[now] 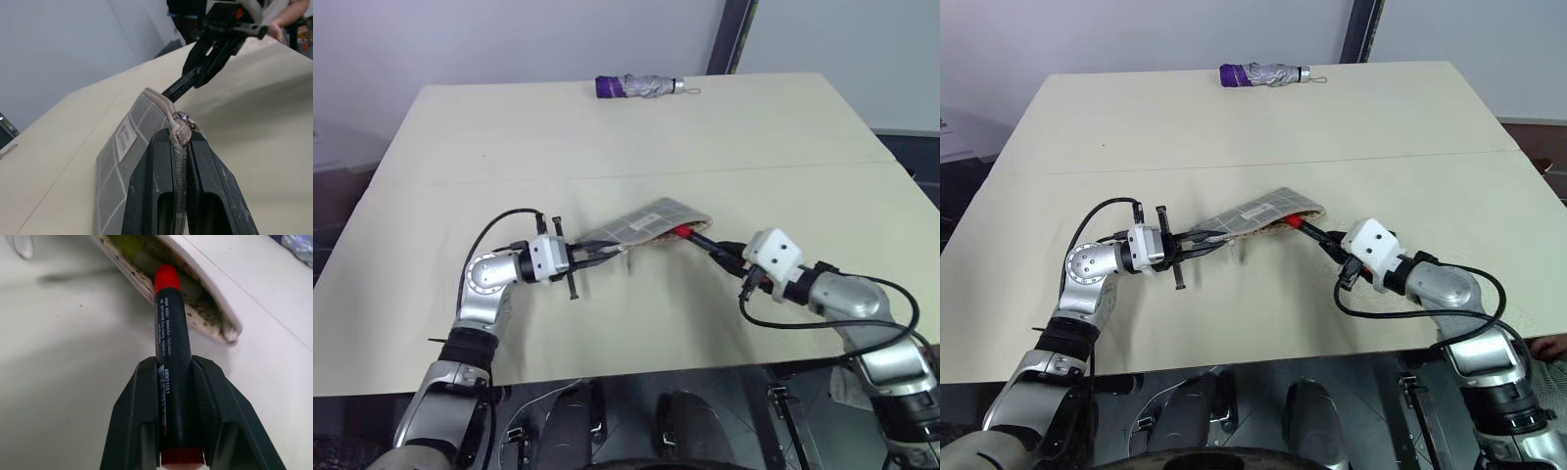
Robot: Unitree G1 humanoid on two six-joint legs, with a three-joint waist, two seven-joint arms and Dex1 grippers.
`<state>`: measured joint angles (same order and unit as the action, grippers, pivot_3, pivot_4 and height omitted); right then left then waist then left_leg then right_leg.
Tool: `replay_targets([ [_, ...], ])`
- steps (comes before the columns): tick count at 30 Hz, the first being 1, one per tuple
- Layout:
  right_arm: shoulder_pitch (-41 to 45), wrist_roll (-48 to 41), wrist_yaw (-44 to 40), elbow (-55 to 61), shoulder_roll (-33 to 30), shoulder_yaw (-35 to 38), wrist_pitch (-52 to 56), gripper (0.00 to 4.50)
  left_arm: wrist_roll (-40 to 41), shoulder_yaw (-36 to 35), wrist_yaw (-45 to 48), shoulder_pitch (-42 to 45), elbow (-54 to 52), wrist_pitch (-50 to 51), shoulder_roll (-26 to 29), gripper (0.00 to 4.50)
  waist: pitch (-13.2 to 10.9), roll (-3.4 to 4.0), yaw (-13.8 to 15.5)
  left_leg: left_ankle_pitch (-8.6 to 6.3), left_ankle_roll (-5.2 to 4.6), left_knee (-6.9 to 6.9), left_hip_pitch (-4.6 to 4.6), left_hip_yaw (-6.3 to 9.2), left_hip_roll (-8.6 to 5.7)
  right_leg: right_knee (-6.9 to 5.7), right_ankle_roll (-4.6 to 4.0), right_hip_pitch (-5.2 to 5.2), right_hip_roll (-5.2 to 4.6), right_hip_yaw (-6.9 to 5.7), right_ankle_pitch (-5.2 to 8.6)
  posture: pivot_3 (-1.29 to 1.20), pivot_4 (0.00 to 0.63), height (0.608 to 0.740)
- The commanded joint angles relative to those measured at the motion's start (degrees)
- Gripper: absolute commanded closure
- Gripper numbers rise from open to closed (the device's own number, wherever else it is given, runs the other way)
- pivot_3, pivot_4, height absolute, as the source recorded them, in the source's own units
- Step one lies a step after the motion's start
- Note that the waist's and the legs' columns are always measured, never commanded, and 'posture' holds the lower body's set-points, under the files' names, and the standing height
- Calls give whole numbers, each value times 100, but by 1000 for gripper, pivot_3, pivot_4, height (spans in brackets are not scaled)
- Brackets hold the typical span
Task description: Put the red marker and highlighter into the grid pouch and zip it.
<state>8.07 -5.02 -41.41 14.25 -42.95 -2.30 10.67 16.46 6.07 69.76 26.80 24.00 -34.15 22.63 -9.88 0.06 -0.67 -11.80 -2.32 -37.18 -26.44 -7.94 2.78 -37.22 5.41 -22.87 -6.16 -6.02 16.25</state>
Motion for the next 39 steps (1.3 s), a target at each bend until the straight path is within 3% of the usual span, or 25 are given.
replay_targets([
  [1, 410, 669, -201, -125, -278, -345, -729, 4050, -1, 92, 188, 119, -183, -247, 60, 4500, 0, 0, 1, 0, 0, 0, 0, 0, 0, 0, 0, 0, 0, 0, 0, 0, 150, 740],
  [8, 1381, 1319, -445, -581, -92, -1077, -1568, 4050, 138, 189, 530, 296, -110, -276, 72, 4500, -1, 0, 4, 1, 1, -3, 0, 0, 4, -1, -1, -2, 3, 0, 0, 0, 150, 740],
  [14, 1510, 1444, -468, -967, 251, -1335, -2049, 4050, 319, 177, 668, 297, -236, -132, 24, 4500, -1, 0, 6, 2, 0, -4, 0, -2, 2, -2, 1, 4, 5, 0, -1, 0, 150, 740],
  [22, 1244, 1116, -539, -778, 125, -827, -1826, 68, 327, 77, 587, 145, -315, -8, 77, 4500, -1, 0, 6, 2, 1, -9, 2, -1, 4, -7, 3, 7, 6, 0, -2, 0, 150, 740],
  [29, 495, -477, -697, 868, 97, 186, -310, 25, 216, 88, 420, -2, -294, -21, 46, 4500, -1, 0, 7, 2, 1, -9, 4, 4, 4, -9, 3, 10, 3, 0, -2, 0, 150, 740],
  [34, -151, -2603, -421, 2117, 293, 961, 1518, 25, -248, 163, 3, 186, 125, -304, -122, 4500, 0, -1, 22, 1, 2, -9, 6, 9, 6, -8, 0, 12, -12, -1, -2, 0, 150, 740],
  [37, -967, -3267, -179, 2450, 501, 905, 2201, 25, -689, 258, -364, 424, 427, -671, -291, 4500, 5, -13, 124, -2, -3, -9, 6, 11, 2, -3, 0, 16, -19, -4, -2, 0, 150, 740],
  [39, -1335, -3101, 34, 2425, 747, 512, 2214, 25, -883, 373, -386, 492, 531, -928, -310, 4500, 5, -13, 129, -3, -4, -9, 3, 11, 1, 2, -1, 16, -21, -6, -1, 0, 150, 740],
])
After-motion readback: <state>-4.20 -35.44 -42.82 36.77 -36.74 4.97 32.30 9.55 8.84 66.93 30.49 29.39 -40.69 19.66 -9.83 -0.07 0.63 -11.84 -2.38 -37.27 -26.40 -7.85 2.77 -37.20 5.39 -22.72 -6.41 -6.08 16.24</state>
